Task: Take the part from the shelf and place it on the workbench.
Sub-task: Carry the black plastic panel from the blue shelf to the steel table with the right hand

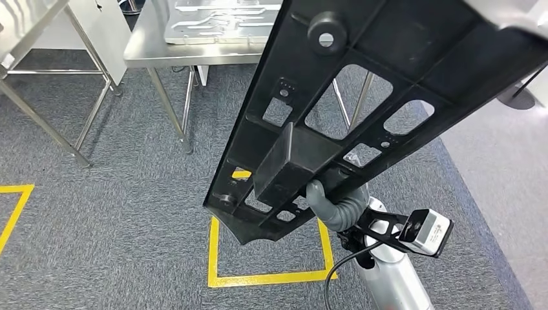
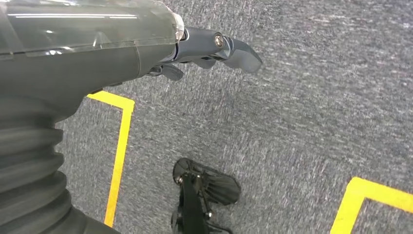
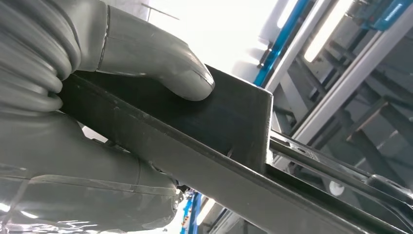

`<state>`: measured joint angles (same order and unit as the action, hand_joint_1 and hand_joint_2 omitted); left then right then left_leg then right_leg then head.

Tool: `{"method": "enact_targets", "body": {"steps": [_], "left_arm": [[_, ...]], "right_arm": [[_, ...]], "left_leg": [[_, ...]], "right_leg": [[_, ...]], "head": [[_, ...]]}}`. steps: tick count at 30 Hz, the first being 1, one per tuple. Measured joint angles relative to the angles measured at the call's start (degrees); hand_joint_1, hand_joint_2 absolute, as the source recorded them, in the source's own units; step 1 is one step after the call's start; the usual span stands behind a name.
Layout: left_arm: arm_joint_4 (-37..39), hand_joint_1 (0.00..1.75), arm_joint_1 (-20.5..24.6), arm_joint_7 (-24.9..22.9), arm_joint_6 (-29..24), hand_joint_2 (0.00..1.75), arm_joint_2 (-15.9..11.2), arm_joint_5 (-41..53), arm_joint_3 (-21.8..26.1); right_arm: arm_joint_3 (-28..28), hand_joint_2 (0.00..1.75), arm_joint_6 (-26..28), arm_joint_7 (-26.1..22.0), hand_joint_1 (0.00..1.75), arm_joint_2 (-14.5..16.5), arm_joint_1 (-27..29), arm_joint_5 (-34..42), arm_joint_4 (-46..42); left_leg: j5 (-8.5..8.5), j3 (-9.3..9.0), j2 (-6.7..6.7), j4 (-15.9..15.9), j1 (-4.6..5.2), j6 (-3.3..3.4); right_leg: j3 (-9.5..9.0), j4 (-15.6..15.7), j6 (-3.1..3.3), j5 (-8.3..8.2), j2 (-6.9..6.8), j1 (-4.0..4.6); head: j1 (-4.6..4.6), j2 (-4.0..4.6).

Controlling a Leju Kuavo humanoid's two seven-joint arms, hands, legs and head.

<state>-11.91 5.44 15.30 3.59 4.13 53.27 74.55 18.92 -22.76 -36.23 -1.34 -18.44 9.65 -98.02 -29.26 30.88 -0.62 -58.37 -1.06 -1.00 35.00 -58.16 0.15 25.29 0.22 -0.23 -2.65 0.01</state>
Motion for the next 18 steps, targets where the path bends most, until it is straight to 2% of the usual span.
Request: {"method": "enact_targets", "body": {"steps": [1, 2, 4, 5, 6, 7, 9, 10, 11, 12, 15, 16, 18], "left_arm": [[0.00, 0.00, 0.07, 0.02, -0.02, 1.75, 0.00, 0.01, -0.01], [0.00, 0.00, 0.10, 0.02, -0.04, 1.75, -0.01, 0.01, -0.01], [0.00, 0.00, -0.03, 0.02, -0.09, 1.75, -0.05, 0.02, -0.01], [0.00, 0.00, -0.15, 0.03, -0.11, 1.75, -0.07, 0.03, -0.01], [0.00, 0.00, -0.26, 0.04, -0.11, 1.75, -0.09, 0.07, 0.00], [0.00, 0.00, -0.31, 0.06, -0.11, 1.75, -0.09, 0.12, 0.01], [0.00, 0.00, -0.34, 0.13, -0.11, 1.75, -0.12, 0.20, 0.01], [0.00, 0.00, -0.33, 0.18, -0.11, 1.75, -0.16, 0.22, -0.01], [0.00, 0.00, -0.31, 0.22, -0.10, 1.75, -0.20, 0.24, -0.02], [0.00, 0.00, -0.31, 0.30, -0.10, 1.75, -0.25, 0.25, -0.02], [0.00, 0.00, -0.30, 0.51, -0.09, 1.75, -0.22, 0.26, -0.03], [0.00, 0.00, -0.25, 0.54, -0.08, 1.75, -0.20, 0.27, -0.03], [0.00, 0.00, -0.13, 0.59, -0.07, 1.75, -0.20, 0.28, -0.04]], "right_arm": [[0.00, 1.75, -0.01, -0.02, 1.75, 0.01, -0.08, 0.02, 0.01], [0.01, 1.75, -0.02, -0.04, 1.75, 0.02, -0.13, 0.03, 0.01], [0.01, 1.75, -0.08, -0.05, 1.75, 0.03, -0.14, 0.05, 0.13], [0.01, 1.75, -0.14, -0.06, 1.75, 0.03, -0.04, 0.05, 0.21], [0.01, 1.75, -0.19, -0.08, 1.75, 0.03, 0.09, 0.04, 0.30], [0.00, 1.75, -0.22, -0.11, 1.75, 0.03, 0.21, 0.04, 0.35], [-0.02, 1.75, -0.19, -0.22, 1.75, 0.03, 0.36, 0.02, 0.37], [-0.03, 1.75, -0.16, -0.31, 1.75, 0.03, 0.37, 0.00, 0.37], [-0.04, 1.75, -0.13, -0.38, 1.75, 0.05, 0.40, -0.02, 0.36], [-0.06, 1.75, -0.10, -0.43, 1.75, 0.07, 0.46, -0.05, 0.36], [-0.14, 1.75, -0.03, -0.46, 1.75, 0.10, 0.56, -0.10, 0.26], [-0.18, 1.75, -0.01, -0.47, 1.75, 0.10, 0.49, -0.11, 0.20], [-0.25, 1.75, 0.01, -0.47, 1.75, 0.10, 0.41, -0.13, 0.14]], "left_leg": [[-0.81, 0.55, 0.02, -1.53, -0.02, -0.17], [-2.07, 1.89, 0.08, -4.35, -0.08, -0.24], [-4.86, 6.34, 0.12, -12.27, -0.10, -0.30], [-5.34, 8.34, 0.12, -15.21, -0.10, -0.30], [-4.66, 9.44, 0.12, -16.17, -0.10, -0.25], [-2.77, 9.41, 0.13, -14.77, -0.09, -0.14], [2.15, 6.96, 0.23, -7.75, 0.01, 0.36], [3.60, 5.54, 0.32, -4.30, 0.17, 0.65], [4.12, 4.64, 0.42, -2.13, 0.37, 0.95], [3.83, 4.23, 0.51, -1.15, 0.56, 1.25], [3.48, 3.52, 0.63, -0.04, 0.45, 2.04], [3.41, 3.08, 0.66, 0.25, 0.28, 2.29], [3.04, 2.31, 0.69, 0.60, 0.12, 2.65]], "right_leg": [[-0.48, 0.33, 0.38, 0.10, 0.02, -0.10], [-0.96, 0.55, 0.75, 0.28, 0.00, -0.13], [-1.59, 0.59, 1.30, 0.86, 0.01, 0.18], [-1.93, 0.57, 1.43, 1.17, 0.10, 0.33], [-2.33, 0.54, 1.48, 1.52, 0.23, 0.48], [-2.83, 0.50, 1.45, 1.90, 0.37, 0.59], [-3.92, 0.44, 1.26, 2.77, 0.54, 0.69], [-4.24, 0.33, 1.05, 3.18, 0.63, 0.78], [-4.34, 0.32, 0.78, 3.44, 0.69, 0.78], [-4.32, 0.23, 0.44, 3.53, 0.75, 0.77], [-4.16, -0.51, -0.54, 3.78, 0.71, 0.69], [-3.51, -1.84, -0.85, 4.36, 0.62, 0.62], [-0.04, -7.80, -1.55, 6.64, 0.44, 0.29]], "head": [[-0.01, -0.01], [-0.01, 0.00], [-0.02, 0.01], [-0.02, 0.01], [-0.02, 0.00], [-0.02, 0.00], [-0.01, -0.01], [-0.01, 0.00], [-0.01, 0.01], [-0.01, 0.01], [-0.01, 0.00], [0.00, 0.00], [0.01, 0.00]]}}
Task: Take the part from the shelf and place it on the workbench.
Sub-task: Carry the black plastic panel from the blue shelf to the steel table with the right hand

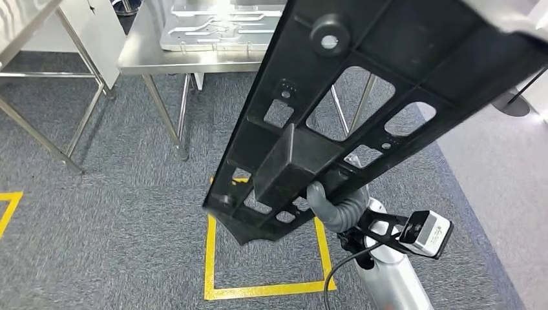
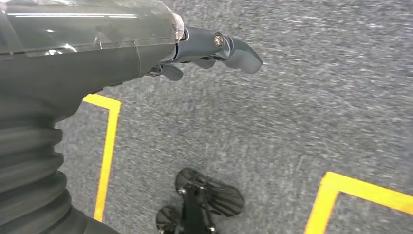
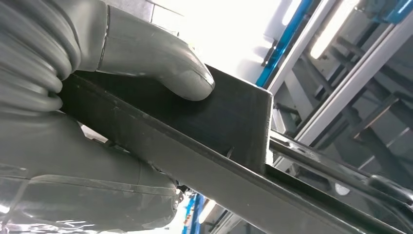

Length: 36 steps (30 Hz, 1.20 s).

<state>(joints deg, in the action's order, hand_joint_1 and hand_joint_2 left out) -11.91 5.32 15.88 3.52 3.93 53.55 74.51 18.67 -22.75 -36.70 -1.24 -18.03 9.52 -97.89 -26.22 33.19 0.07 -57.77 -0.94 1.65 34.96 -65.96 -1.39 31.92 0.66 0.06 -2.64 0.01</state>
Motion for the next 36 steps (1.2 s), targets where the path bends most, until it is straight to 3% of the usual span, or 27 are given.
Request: {"method": "enact_targets", "body": {"steps": [2, 3, 4, 6, 7, 9, 12, 14, 17, 18, 19, 20, 22, 24, 27, 28, 30, 32, 33, 34, 35, 36], "left_arm": [[0.00, 0.00, -0.03, -0.01, 0.00, 1.75, 0.00, 0.03, 0.01], [0.00, 0.00, -0.09, -0.01, 0.00, 1.75, 0.00, 0.05, 0.01], [0.00, 0.00, -0.13, -0.02, 0.00, 1.75, 0.01, 0.06, 0.01], [0.00, 0.00, -0.15, -0.02, 0.00, 1.75, 0.02, 0.06, 0.00], [0.00, 0.00, -0.13, -0.01, 0.00, 1.75, 0.03, 0.07, 0.00], [0.00, 0.00, -0.08, -0.01, 0.01, 1.75, 0.04, 0.08, 0.00], [0.00, 0.00, 0.00, -0.01, 0.02, 1.75, 0.05, 0.08, 0.00], [0.00, 0.00, 0.20, -0.01, 0.04, 1.75, 0.10, 0.10, -0.02], [0.00, 0.00, 0.03, -0.01, 0.07, 1.75, 0.18, 0.10, -0.03], [0.00, 0.00, -0.12, -0.01, 0.07, 1.75, 0.16, 0.09, -0.02], [0.00, 0.00, -0.24, -0.02, 0.07, 1.75, 0.15, 0.09, -0.01], [0.00, 0.00, -0.30, -0.02, 0.07, 1.75, 0.14, 0.09, 0.00], [0.00, 0.00, -0.40, -0.02, 0.07, 1.75, 0.11, 0.10, -0.01], [0.00, 0.00, -0.47, -0.03, 0.08, 1.75, 0.09, 0.11, -0.02], [0.00, 0.00, -0.42, -0.02, 0.09, 1.75, 0.09, 0.11, -0.02], [0.00, 0.00, -0.38, -0.01, 0.09, 1.75, 0.10, 0.10, -0.02], [0.00, 0.00, -0.28, -0.02, 0.09, 1.75, 0.11, 0.08, -0.02], [0.00, 0.00, -0.28, -0.02, 0.09, 1.75, 0.11, 0.07, -0.02], [0.00, 0.00, -0.32, -0.02, 0.09, 1.75, 0.11, 0.06, -0.01], [0.00, 0.00, -0.36, -0.02, 0.09, 1.75, 0.12, 0.06, -0.01], [0.00, 0.00, -0.38, -0.02, 0.09, 1.75, 0.13, 0.06, 0.00], [0.00, 0.00, -0.39, -0.02, 0.09, 1.75, 0.15, 0.06, 0.00]], "right_arm": [[-0.05, 1.75, 0.00, 0.00, 1.75, -0.01, 0.25, 0.01, 0.02], [-0.06, 1.75, 0.00, 0.00, 1.75, -0.02, 0.41, 0.01, 0.03], [-0.07, 1.75, 0.00, 0.00, 1.75, -0.03, 0.50, 0.01, 0.03], [-0.09, 1.75, 0.00, 0.00, 1.75, -0.03, 0.51, 0.01, 0.03], [-0.12, 1.75, 0.00, 0.00, 1.75, -0.03, 0.50, 0.00, 0.04], [-0.20, 1.75, -0.01, 0.00, 1.75, -0.02, 0.50, -0.01, 0.06], [-0.31, 1.75, -0.04, -0.01, 1.75, 0.01, 0.57, 0.01, -0.02], [-0.32, 1.75, -0.14, -0.01, 1.75, 0.07, 0.45, 0.01, -0.10], [-0.33, 1.75, -0.30, -0.02, 1.75, 0.16, 0.60, 0.01, -0.12], [-0.33, 1.75, -0.32, -0.02, 1.75, 0.17, 0.74, 0.01, -0.12], [-0.33, 1.75, -0.33, -0.02, 1.75, 0.17, 0.83, 0.01, -0.12], [-0.33, 1.75, -0.33, -0.02, 1.75, 0.18, 0.88, 0.01, -0.12], [-0.32, 1.75, -0.33, -0.02, 1.75, 0.20, 0.89, 0.01, -0.09], [-0.32, 1.75, -0.33, -0.01, 1.75, 0.21, 0.91, 0.00, -0.02], [-0.33, 1.75, -0.33, -0.02, 1.75, 0.21, 0.82, -0.03, 0.02], [-0.34, 1.75, -0.35, -0.05, 1.75, 0.20, 0.72, -0.02, 0.03], [-0.36, 1.75, -0.42, -0.08, 1.75, 0.20, 0.52, -0.02, 0.04], [-0.37, 1.75, -0.54, -0.09, 1.75, 0.18, 0.49, -0.02, 0.15], [-0.37, 1.75, -0.60, -0.09, 1.75, 0.18, 0.51, -0.02, 0.23], [-0.37, 1.75, -0.65, -0.09, 1.75, 0.16, 0.52, -0.02, 0.32], [-0.38, 1.75, -0.68, -0.09, 1.75, 0.16, 0.52, -0.02, 0.37], [-0.38, 1.75, -0.68, -0.09, 1.75, 0.15, 0.51, -0.02, 0.41]], "left_leg": [[-0.65, -0.64, 0.00, 0.03, -0.01, 0.08], [-1.04, -1.10, 0.00, 0.03, -0.02, 0.03], [-1.45, -1.68, 0.02, 0.03, -0.03, -0.06], [-2.41, -2.98, 0.05, 0.09, -0.06, -0.40], [-2.81, -3.57, 0.04, 0.14, -0.06, -0.64], [-3.40, -4.25, -0.07, 0.30, -0.04, -1.33], [-3.64, -4.92, -0.29, -0.65, -0.02, -2.47], [-4.48, -3.06, -0.29, -4.67, -0.16, -2.90], [-8.16, 3.81, -0.26, -14.89, -0.24, -3.17], [-9.01, 5.56, -0.25, -16.45, -0.23, -3.18], [-8.85, 6.44, -0.26, -16.15, -0.21, -3.10], [-7.46, 6.43, -0.26, -14.03, -0.20, -2.98], [-1.78, 5.04, -0.24, -6.88, 0.00, -2.47], [1.57, 3.93, -0.24, -2.37, 0.35, -1.85], [1.48, 2.74, -0.07, -1.33, 0.34, -0.82], [1.29, 2.11, -0.01, -1.03, 0.22, -0.48], [0.65, 0.79, 0.03, -0.58, 0.13, 0.00], [-0.33, -0.36, 0.07, -0.38, 0.12, 0.14], [-0.91, -1.04, 0.12, -0.34, 0.09, 0.09], [-1.58, -1.87, 0.20, -0.32, 0.04, -0.01], [-2.29, -2.81, 0.28, -0.32, -0.03, -0.16], [-3.07, -3.75, 0.33, -0.28, -0.11, -0.35]], "right_leg": [[4.70, -6.77, -0.46, 1.93, -0.09, -0.41], [6.07, -7.98, -0.60, 1.49, -0.16, -0.59], [6.36, -7.05, -0.64, -0.12, -0.24, -0.71], [4.10, 0.14, -0.47, -5.47, -0.51, -0.80], [2.89, 3.61, -0.25, -6.89, -0.68, -0.62], [1.71, 7.16, 0.49, -7.47, -0.91, -0.18], [0.62, 8.01, 1.76, -7.36, -0.79, -0.11], [-0.63, 8.36, 2.45, -6.85, -0.75, -0.24], [-1.97, 8.46, 3.04, -5.54, -0.59, -0.03], [-2.57, 8.45, 3.10, -4.98, -0.47, 0.06], [-3.29, 8.45, 3.09, -4.39, -0.37, 0.13], [-4.14, 8.45, 3.03, -3.80, -0.29, 0.19], [-5.74, 8.36, 2.76, -2.47, -0.25, 0.32], [-6.68, 8.43, 2.18, -1.33, -0.10, 0.43], [-7.22, 7.51, 1.09, -1.12, 0.01, 0.41], [-6.69, 5.95, 0.75, -1.35, -0.05, 0.34], [-3.12, 0.29, 0.10, -0.65, -0.15, 0.00], [2.19, -6.11, -0.57, 2.04, -0.23, -0.39], [4.20, -7.70, -0.81, 3.42, -0.28, -0.59], [5.43, -7.68, -1.00, 4.02, -0.34, -0.76], [5.81, -6.00, -1.07, 3.35, -0.41, -0.89], [5.52, -2.87, -1.02, 1.03, -0.52, -0.97]], "head": [[0.00, -0.01], [0.00, -0.01], [0.00, 0.00], [0.00, 0.01], [0.00, 0.01], [-0.01, 0.01], [0.01, 0.00], [-0.01, -0.01], [-0.02, 0.01], [-0.02, 0.01], [-0.02, 0.01], [-0.02, 0.01], [-0.02, 0.01], [-0.01, 0.01], [-0.01, 0.00], [0.00, 0.00], [0.00, 0.00], [0.00, -0.01], [0.00, -0.01], [0.00, -0.01], [0.00, 0.00], [0.00, 0.00]]}}
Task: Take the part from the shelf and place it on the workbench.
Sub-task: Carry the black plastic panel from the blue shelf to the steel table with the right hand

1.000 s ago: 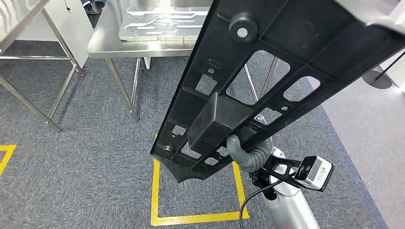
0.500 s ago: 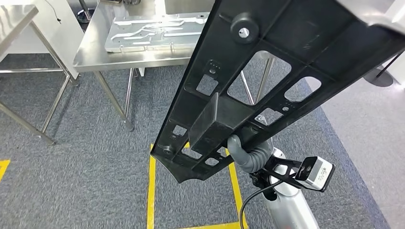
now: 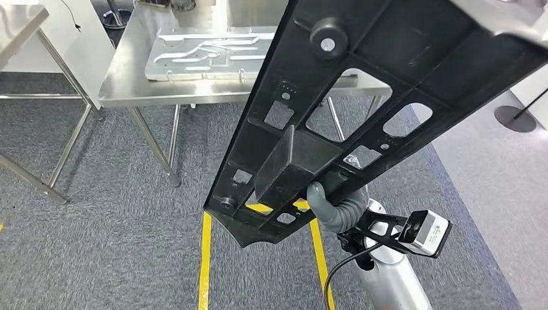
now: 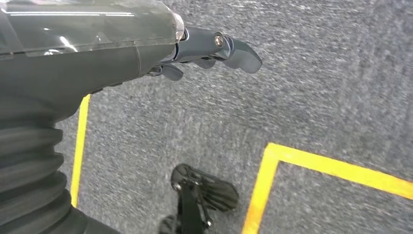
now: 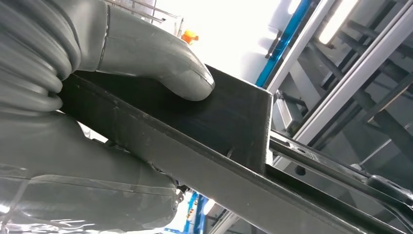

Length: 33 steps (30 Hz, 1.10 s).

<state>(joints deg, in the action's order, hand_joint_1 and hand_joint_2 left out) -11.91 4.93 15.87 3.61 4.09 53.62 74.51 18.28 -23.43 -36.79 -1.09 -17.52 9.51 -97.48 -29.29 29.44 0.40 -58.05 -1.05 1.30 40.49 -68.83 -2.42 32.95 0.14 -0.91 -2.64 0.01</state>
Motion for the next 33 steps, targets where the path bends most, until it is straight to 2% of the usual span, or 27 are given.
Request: {"method": "enact_targets", "body": {"steps": [2, 3, 4, 6, 7, 9, 11, 12, 13, 14, 15, 16, 17, 18, 19, 22, 23, 25, 27, 28, 29, 30, 32, 33], "left_arm": [[0.00, 0.00, 0.03, -0.01, 0.00, 1.75, 0.03, -0.01, -0.01], [0.00, 0.00, 0.05, -0.02, 0.00, 1.75, 0.04, -0.01, -0.01], [0.00, 0.00, 0.06, -0.03, 0.00, 1.75, 0.04, -0.02, -0.01], [0.00, 0.00, 0.15, -0.04, 0.00, 1.75, 0.04, -0.02, 0.00], [0.00, 0.00, 0.25, -0.02, 0.00, 1.75, 0.07, -0.02, -0.01], [0.00, 0.00, 0.49, 0.00, -0.01, 1.75, 0.17, -0.06, -0.02], [0.00, 0.00, 0.40, -0.01, -0.05, 1.75, 0.26, -0.11, -0.03], [0.00, 0.00, 0.26, -0.01, -0.09, 1.75, 0.26, -0.13, -0.02], [0.00, 0.00, 0.15, -0.02, -0.11, 1.75, 0.26, -0.13, -0.01], [0.00, 0.00, 0.08, -0.02, -0.13, 1.75, 0.26, -0.13, -0.01], [0.00, 0.00, 0.06, -0.02, -0.13, 1.75, 0.26, -0.13, 0.00], [0.00, 0.00, 0.04, -0.02, -0.13, 1.75, 0.26, -0.13, 0.00], [0.00, 0.00, 0.01, -0.03, -0.14, 1.75, 0.26, -0.13, 0.00], [0.00, 0.00, -0.03, -0.03, -0.14, 1.75, 0.26, -0.13, 0.00], [0.00, 0.00, -0.07, -0.04, -0.15, 1.75, 0.25, -0.13, 0.01], [0.00, 0.00, -0.06, -0.03, -0.15, 1.75, 0.31, -0.13, 0.03], [0.00, 0.00, -0.02, -0.02, -0.15, 1.75, 0.36, -0.14, 0.03], [0.00, 0.00, 0.03, 0.00, -0.16, 1.75, 0.44, -0.15, 0.03], [0.00, 0.00, 0.03, -0.01, -0.17, 1.75, 0.45, -0.17, 0.03], [0.00, 0.00, -0.03, -0.01, -0.17, 1.75, 0.47, -0.17, 0.04], [0.00, 0.00, -0.10, -0.01, -0.17, 1.75, 0.50, -0.17, 0.05], [0.00, 0.00, -0.17, -0.01, -0.17, 1.75, 0.54, -0.17, 0.06], [0.00, 0.00, -0.23, -0.01, -0.17, 1.75, 0.58, -0.17, 0.07], [0.00, 0.00, -0.21, -0.02, -0.17, 1.75, 0.59, -0.17, 0.08]], "right_arm": [[-0.03, 1.75, 0.00, 0.01, 1.75, -0.03, 0.01, 0.01, 0.16], [-0.06, 1.75, 0.01, 0.05, 1.75, -0.05, 0.04, 0.02, 0.25], [-0.12, 1.75, 0.01, 0.10, 1.75, -0.09, 0.06, 0.03, 0.32], [-0.25, 1.75, 0.07, 0.25, 1.75, -0.11, 0.00, 0.04, 0.30], [-0.31, 1.75, 0.11, 0.39, 1.75, -0.11, -0.06, 0.03, 0.27], [-0.36, 1.75, 0.21, 0.72, 1.75, -0.09, -0.10, -0.05, 0.25], [-0.38, 1.75, 0.30, 1.08, 1.75, -0.08, 0.04, -0.16, 0.30], [-0.39, 1.75, 0.34, 1.22, 1.75, -0.07, 0.17, -0.20, 0.33], [-0.39, 1.75, 0.41, 1.34, 1.75, -0.07, 0.29, -0.22, 0.37], [-0.40, 1.75, 0.46, 1.41, 1.75, -0.07, 0.38, -0.22, 0.39], [-0.40, 1.75, 0.51, 1.45, 1.75, -0.07, 0.43, -0.22, 0.40], [-0.40, 1.75, 0.54, 1.48, 1.75, -0.04, 0.44, -0.22, 0.41], [-0.40, 1.75, 0.55, 1.51, 1.75, -0.01, 0.46, -0.22, 0.43], [-0.41, 1.75, 0.54, 1.52, 1.75, 0.03, 0.46, -0.22, 0.43], [-0.42, 1.75, 0.54, 1.55, 1.75, 0.07, 0.48, -0.23, 0.43], [-0.51, 1.75, 0.61, 1.63, 1.75, 0.08, 0.42, -0.31, 0.37], [-0.55, 1.75, 0.73, 1.73, 1.75, 0.08, 0.33, -0.56, 0.33], [-0.66, 1.75, 1.21, 2.27, 1.75, 0.08, 0.22, -1.45, 0.27], [-0.80, 1.75, 1.67, 2.93, 1.75, 0.07, 0.43, -2.13, 0.27], [-0.88, 1.75, 1.78, 3.13, 1.75, 0.07, 0.59, -2.14, 0.28], [-0.96, 1.75, 1.80, 3.17, 1.75, 0.07, 0.70, -1.98, 0.27], [-1.05, 1.75, 1.78, 3.16, 1.75, 0.07, 0.74, -1.76, 0.26], [-1.34, 1.75, 1.73, 3.13, 1.75, 0.07, 0.75, -1.40, 0.24], [-1.52, 1.75, 1.72, 3.14, 1.75, 0.06, 0.78, -1.27, 0.20]], "left_leg": [[-1.52, -1.81, 0.08, 0.05, -0.02, -0.55], [-2.18, -2.42, 0.07, 0.32, 0.01, -0.92], [-2.48, -3.11, 0.06, 0.41, 0.07, -1.34], [-2.26, -3.71, -0.05, -0.01, 0.02, -2.15], [-1.75, -3.35, -0.11, -1.60, -0.03, -2.42], [-1.99, 0.00, -0.19, -7.48, -0.16, -2.71], [-4.96, 4.90, -0.18, -14.11, -0.15, -2.83], [-6.71, 6.87, -0.18, -15.89, -0.13, -2.84], [-7.65, 8.13, -0.18, -16.04, -0.10, -2.71], [-7.10, 8.53, -0.18, -14.44, -0.05, -2.48], [-5.01, 8.16, -0.19, -11.32, 0.06, -2.12], [-1.68, 7.35, -0.19, -7.51, 0.25, -1.59], [0.95, 6.63, -0.16, -4.37, 0.49, -1.22], [2.67, 6.02, -0.10, -2.29, 0.74, -0.89], [3.51, 5.68, -0.02, -1.24, 0.91, -0.61], [3.67, 4.09, 0.11, -0.13, 0.67, 0.11], [3.72, 3.37, 0.16, 0.17, 0.52, 0.31], [3.47, 2.38, 0.32, 0.55, 0.38, 0.46], [2.76, 1.82, 0.52, 0.59, 0.33, 0.45], [2.32, 1.43, 0.64, 0.59, 0.26, 0.37], [1.83, 0.89, 0.75, 0.58, 0.18, 0.25], [1.27, 0.19, 0.89, 0.58, 0.07, 0.06], [-0.01, -1.20, 1.05, 0.51, -0.07, -0.50], [-0.63, -1.72, 1.09, 0.51, -0.07, -0.90]], "right_leg": [[-0.87, 6.72, 0.42, -7.07, -0.36, 0.11], [-1.25, 8.77, 0.82, -9.55, -0.46, 0.27], [-1.50, 9.73, 1.26, -10.67, -0.44, 0.40], [-2.65, 10.23, 2.19, -10.09, -0.16, 0.47], [-3.43, 10.55, 2.62, -9.83, -0.07, 0.41], [-5.04, 10.89, 3.34, -9.04, -0.04, 0.43], [-6.29, 10.96, 3.82, -7.91, 0.02, 0.68], [-6.92, 10.96, 3.93, -7.34, 0.11, 0.81], [-7.61, 10.96, 3.98, -6.74, 0.22, 0.95], [-8.37, 10.96, 3.99, -6.17, 0.30, 1.09], [-9.16, 10.97, 3.98, -5.57, 0.34, 1.25], [-9.89, 10.98, 3.94, -4.99, 0.34, 1.36], [-10.52, 10.97, 3.79, -4.46, 0.41, 1.48], [-10.97, 11.00, 3.52, -3.97, 0.49, 1.53], [-11.37, 10.87, 3.19, -3.74, 0.59, 1.55], [-11.80, 9.52, 1.99, -3.77, 0.64, 1.57], [-11.18, 8.13, 1.63, -3.45, 0.58, 1.52], [-7.88, 2.72, 0.98, -1.52, 0.45, 1.12], [-3.02, -3.27, 0.51, 1.34, 0.35, 0.54], [-1.33, -4.44, 0.39, 2.08, 0.28, 0.30], [-0.54, -3.79, 0.28, 1.75, 0.21, 0.12], [-0.68, -1.30, 0.16, 0.04, 0.16, -0.03], [-2.20, 5.90, 0.10, -5.98, 0.04, -0.13], [-2.83, 8.42, 0.29, -8.10, -0.04, -0.01]], "head": [[0.01, 0.01], [-0.02, 0.01], [-0.04, 0.01], [-0.09, 0.00], [-0.08, 0.01], [-0.08, 0.01], [-0.08, 0.01], [-0.08, 0.00], [-0.08, 0.00], [-0.07, 0.00], [-0.07, -0.01], [-0.07, -0.01], [-0.07, -0.01], [-0.06, -0.01], [-0.07, -0.01], [-0.07, 0.00], [-0.06, 0.01], [-0.05, 0.01], [-0.06, 0.00], [-0.07, -0.01], [-0.07, 0.00], [-0.07, 0.00], [-0.07, 0.00], [-0.03, 0.00]]}}
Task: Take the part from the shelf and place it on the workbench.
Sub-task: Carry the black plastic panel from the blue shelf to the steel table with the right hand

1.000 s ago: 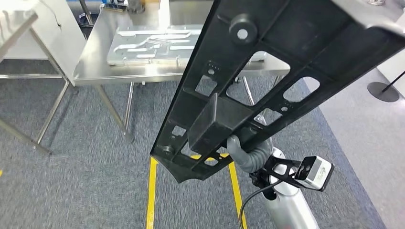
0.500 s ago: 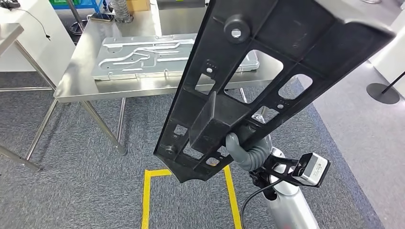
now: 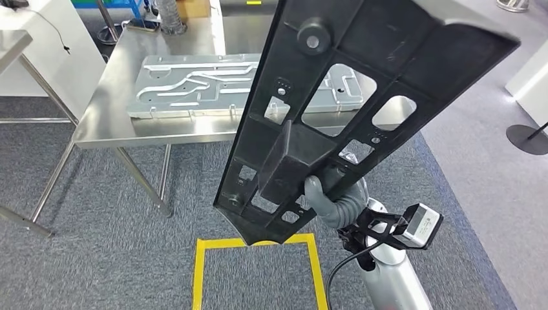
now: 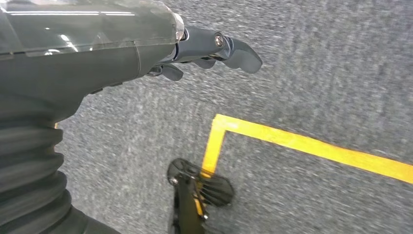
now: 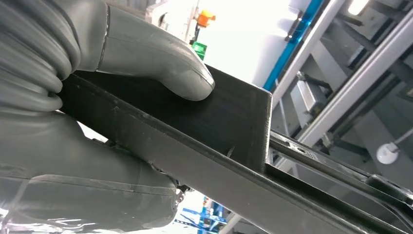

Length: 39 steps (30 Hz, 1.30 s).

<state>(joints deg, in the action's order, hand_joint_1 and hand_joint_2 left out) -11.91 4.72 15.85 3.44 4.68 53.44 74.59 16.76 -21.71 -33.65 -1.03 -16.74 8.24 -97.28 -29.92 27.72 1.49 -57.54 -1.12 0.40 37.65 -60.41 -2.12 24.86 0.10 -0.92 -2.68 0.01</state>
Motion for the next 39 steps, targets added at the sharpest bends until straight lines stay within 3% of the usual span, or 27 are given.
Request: {"method": "enact_targets", "body": {"steps": [1, 3, 5, 7, 9, 11, 12, 14, 16, 17, 19, 20, 22, 24, 26, 27, 28, 30, 31, 32, 35, 36, 39], "left_arm": [[0.00, 0.00, 0.01, -0.01, 0.01, 1.75, 0.00, 0.01, 0.01], [0.00, 0.00, 0.07, -0.03, 0.08, 1.75, 0.01, 0.02, 0.02], [0.00, 0.00, 0.21, -0.02, 0.16, 1.75, 0.05, 0.05, 0.02], [0.00, 0.00, 0.45, 0.01, 0.21, 1.75, 0.16, 0.07, 0.02], [0.00, 0.00, 0.44, 0.01, 0.19, 1.75, 0.21, 0.06, 0.02], [0.00, 0.00, 0.25, 0.00, 0.13, 1.75, 0.20, 0.04, 0.04], [0.00, 0.00, 0.18, -0.02, 0.08, 1.75, 0.21, 0.03, 0.05], [0.00, 0.00, 0.05, -0.04, -0.01, 1.75, 0.20, 0.02, 0.05], [0.00, 0.00, -0.12, -0.10, -0.16, 1.75, 0.15, -0.03, 0.08], [0.00, 0.00, -0.17, -0.14, -0.25, 1.75, 0.14, -0.08, 0.10], [0.00, 0.00, -0.11, -0.21, -0.33, 1.75, 0.20, -0.14, 0.15], [0.00, 0.00, -0.05, -0.22, -0.33, 1.75, 0.24, -0.15, 0.17], [0.00, 0.00, 0.06, -0.23, -0.34, 1.75, 0.32, -0.15, 0.20], [0.00, 0.00, 0.09, -0.22, -0.34, 1.75, 0.32, -0.15, 0.21], [0.00, 0.00, 0.04, -0.24, -0.33, 1.75, 0.33, -0.16, 0.22], [0.00, 0.00, 0.03, -0.24, -0.33, 1.75, 0.35, -0.18, 0.23], [0.00, 0.00, 0.04, -0.23, -0.31, 1.75, 0.38, -0.23, 0.24], [0.00, 0.00, 0.05, -0.22, -0.25, 1.75, 0.46, -0.36, 0.26], [0.00, 0.00, 0.08, -0.22, -0.21, 1.75, 0.50, -0.44, 0.28], [0.00, 0.00, 0.13, -0.21, -0.19, 1.75, 0.54, -0.50, 0.31], [0.00, 0.00, 0.37, -0.14, -0.18, 1.75, 0.58, -0.68, 0.37], [0.00, 0.00, 0.46, -0.12, -0.18, 1.75, 0.64, -0.77, 0.38], [0.00, 0.00, 0.53, -0.07, -0.19, 1.75, 0.87, -1.01, 0.42]], "right_arm": [[-0.20, 1.75, 0.01, 0.03, 1.75, -0.01, 0.03, 0.11, -0.16], [-0.62, 1.75, 0.04, 0.09, 1.75, -0.01, -0.06, 0.25, -0.76], [-0.93, 1.75, 0.04, 0.10, 1.75, -0.01, -0.26, 0.30, -1.48], [-1.04, 1.75, 0.03, 0.09, 1.75, 0.00, -0.31, 0.31, -1.81], [-1.10, 1.75, 0.03, 0.11, 1.75, 0.00, -0.14, 0.31, -1.84], [-1.13, 1.75, 0.03, 0.13, 1.75, 0.00, 0.05, 0.28, -1.82], [-1.14, 1.75, 0.04, 0.12, 1.75, 0.01, 0.09, 0.26, -1.81], [-1.14, 1.75, 0.05, 0.10, 1.75, 0.01, 0.10, 0.23, -1.73], [-1.12, 1.75, 0.05, 0.05, 1.75, 0.02, 0.18, 0.11, -1.50], [-1.12, 1.75, 0.05, 0.03, 1.75, 0.02, 0.23, 0.05, -1.38], [-1.12, 1.75, 0.05, 0.01, 1.75, 0.03, 0.14, 0.01, -1.31], [-1.13, 1.75, 0.04, -0.01, 1.75, 0.02, 0.03, 0.03, -1.31], [-1.14, 1.75, 0.04, -0.06, 1.75, 0.02, -0.19, 0.04, -1.29], [-1.15, 1.75, 0.04, -0.07, 1.75, 0.02, -0.20, 0.04, -1.15], [-1.16, 1.75, 0.03, -0.05, 1.75, 0.02, -0.14, 0.03, -0.96], [-1.16, 1.75, 0.03, -0.05, 1.75, 0.02, -0.14, 0.02, -0.91], [-1.16, 1.75, 0.03, -0.05, 1.75, 0.02, -0.15, 0.02, -0.89], [-1.17, 1.75, 0.10, -0.06, 1.75, 0.02, -0.17, -0.01, -0.80], [-1.20, 1.75, 0.19, -0.04, 1.75, 0.01, -0.20, -0.05, -0.74], [-1.24, 1.75, 0.31, -0.02, 1.75, 0.01, -0.25, -0.09, -0.68], [-1.43, 1.75, 0.73, 0.05, 1.75, 0.00, -0.93, -0.15, -0.61], [-1.56, 1.75, 0.95, 0.10, 1.75, 0.00, -1.35, -0.20, -0.51], [-2.19, 1.75, 2.57, 0.80, 1.75, -0.01, -2.57, -1.78, 0.15]], "left_leg": [[-0.50, -0.42, 0.01, 0.10, 0.00, -0.43], [-0.60, -1.07, -0.04, -0.27, -0.01, -1.36], [-0.34, -0.65, -0.37, -2.74, -0.13, -1.92], [-1.56, 2.78, -0.78, -8.52, -0.22, -2.17], [-4.49, 7.87, -0.95, -14.96, -0.20, -2.33], [-5.75, 10.91, -0.99, -16.19, -0.12, -2.05], [-4.45, 11.19, -1.01, -14.14, -0.03, -1.71], [1.82, 10.52, -1.15, -7.26, 0.39, -0.71], [6.46, 9.78, -1.28, -2.64, 0.92, -0.02], [7.13, 9.56, -1.28, -1.78, 1.10, 0.18], [6.77, 8.41, -1.16, -0.92, 1.01, 0.56], [6.62, 7.65, -1.08, -0.32, 0.86, 0.82], [6.10, 6.16, -0.99, 0.47, 0.61, 1.16], [5.10, 5.00, -0.92, 0.61, 0.57, 1.30], [3.79, 3.49, -0.78, 0.61, 0.57, 1.24], [3.06, 2.53, -0.69, 0.61, 0.56, 1.17], [2.29, 1.52, -0.61, 0.61, 0.56, 1.04], [0.75, -0.13, -0.41, 0.52, 0.62, 0.61], [-0.01, -0.65, -0.33, 0.48, 0.69, 0.28], [-0.52, -1.17, -0.26, 0.38, 0.73, -0.08], [-0.66, -1.66, -0.38, -1.12, 0.67, -1.06], [-0.70, -0.69, -0.51, -3.13, 0.60, -1.32], [-3.71, 5.80, -0.86, -12.98, 0.43, -1.87]], "right_leg": [[-0.35, 1.32, 0.37, -1.30, -0.03, 0.18], [-1.00, 1.66, 1.45, -0.92, 0.08, 0.46], [-2.44, 2.23, 2.47, -0.40, 0.17, 0.41], [-3.86, 2.55, 3.18, 0.46, 0.10, 0.46], [-4.88, 2.58, 3.51, 1.52, 0.12, 0.67], [-6.24, 2.58, 3.59, 2.72, 0.22, 0.89], [-7.11, 2.58, 3.56, 3.39, 0.24, 1.00], [-8.86, 2.56, 3.39, 4.79, 0.14, 1.23], [-9.92, 2.77, 2.87, 5.96, 0.15, 1.33], [-10.20, 2.70, 2.48, 6.10, 0.19, 1.32], [-10.37, 2.03, 1.76, 5.78, 0.20, 1.24], [-9.86, 0.49, 1.47, 5.29, 0.18, 1.20], [-6.42, -5.04, 0.95, 5.49, 0.19, 0.96], [-1.31, -11.20, 0.37, 8.22, 0.19, 0.63], [1.97, -12.68, -0.11, 10.76, 0.15, 0.33], [2.44, -11.08, -0.24, 10.36, 0.13, 0.24], [2.23, -8.13, -0.19, 8.38, 0.10, 0.19], [1.32, -1.42, 0.31, 1.44, 0.04, 0.32], [0.95, 0.60, 0.76, -1.17, 0.05, 0.50], [0.71, 1.62, 1.28, -2.58, 0.09, 0.67], [-0.84, 2.22, 2.72, -1.77, 0.24, 0.74], [-1.58, 2.43, 3.11, -1.39, 0.22, 0.67], [-3.44, 2.68, 3.76, 0.13, 0.22, 0.65]], "head": [[0.03, 0.01], [0.06, 0.00], [0.04, -0.01], [0.05, -0.01], [0.04, 0.00], [0.04, 0.00], [0.04, 0.00], [0.05, -0.01], [0.05, -0.01], [0.05, -0.01], [0.04, 0.00], [0.05, 0.01], [0.05, 0.01], [0.05, -0.01], [0.05, 0.00], [0.05, 0.00], [0.05, 0.00], [0.06, -0.01], [0.03, -0.01], [0.02, -0.01], [-0.01, 0.00], [-0.02, 0.00], [-0.02, -0.01]]}}
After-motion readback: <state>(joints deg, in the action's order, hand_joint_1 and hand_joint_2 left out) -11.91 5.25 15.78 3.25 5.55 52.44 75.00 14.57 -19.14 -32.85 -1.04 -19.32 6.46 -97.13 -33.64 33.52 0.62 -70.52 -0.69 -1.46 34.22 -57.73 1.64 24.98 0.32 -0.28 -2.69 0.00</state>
